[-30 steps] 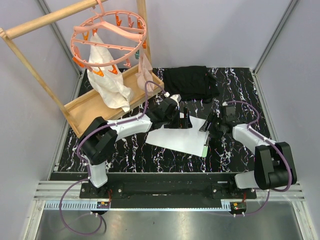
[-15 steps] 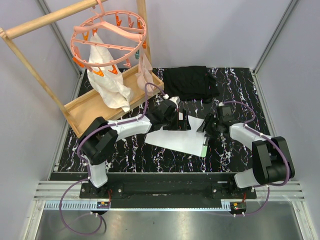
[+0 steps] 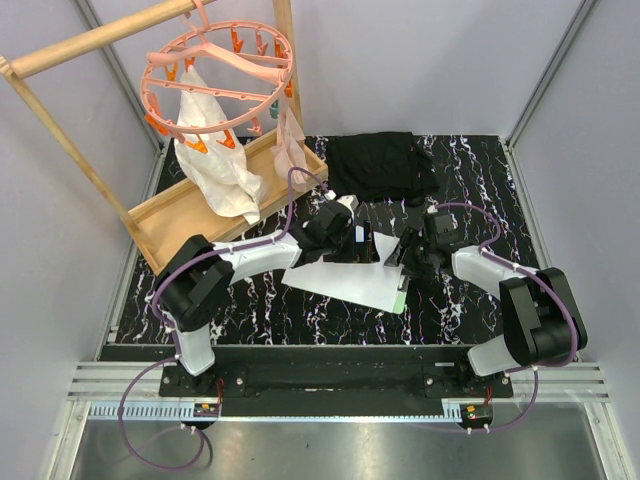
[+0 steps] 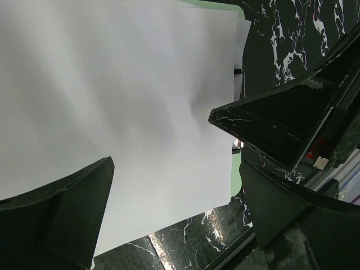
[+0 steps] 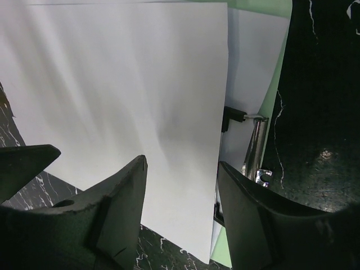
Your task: Put the files into the folder
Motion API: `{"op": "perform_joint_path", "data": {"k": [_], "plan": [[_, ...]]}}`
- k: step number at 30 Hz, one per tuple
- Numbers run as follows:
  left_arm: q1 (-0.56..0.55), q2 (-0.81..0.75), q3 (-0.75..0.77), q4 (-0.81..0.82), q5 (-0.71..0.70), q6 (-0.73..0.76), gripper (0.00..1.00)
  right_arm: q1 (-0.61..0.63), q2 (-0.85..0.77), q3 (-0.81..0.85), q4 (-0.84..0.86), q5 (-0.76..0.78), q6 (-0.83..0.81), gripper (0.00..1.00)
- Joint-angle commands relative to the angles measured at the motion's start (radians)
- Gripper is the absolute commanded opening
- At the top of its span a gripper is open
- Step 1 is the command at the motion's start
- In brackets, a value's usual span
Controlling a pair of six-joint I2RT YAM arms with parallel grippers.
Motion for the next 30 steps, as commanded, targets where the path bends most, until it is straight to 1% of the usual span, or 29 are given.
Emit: {"op": "perform_joint_path", "data": {"k": [1, 13, 23, 26, 30], "plan": [[0.004, -0.053, 0.001, 0.036, -0.010, 0.017, 0.98, 0.013, -0.008, 0.036, 0.035, -0.017, 0.017, 0.62], [0.006, -0.071, 0.003, 0.027, -0.021, 0.025, 0.98, 0.030, -0.051, 0.068, 0.005, -0.006, 0.020, 0.62], [0.012, -0.103, -0.014, 0.029, -0.047, 0.024, 0.99, 0.043, 0.015, 0.099, 0.041, -0.040, 0.035, 0.63], [0.018, -0.096, -0.008, 0.024, -0.035, 0.025, 0.99, 0.044, 0.017, 0.102, 0.015, -0.006, 0.041, 0.63], [0.021, -0.074, 0.000, 0.029, -0.009, 0.021, 0.99, 0.043, -0.023, 0.099, -0.081, 0.066, 0.026, 0.66]]}}
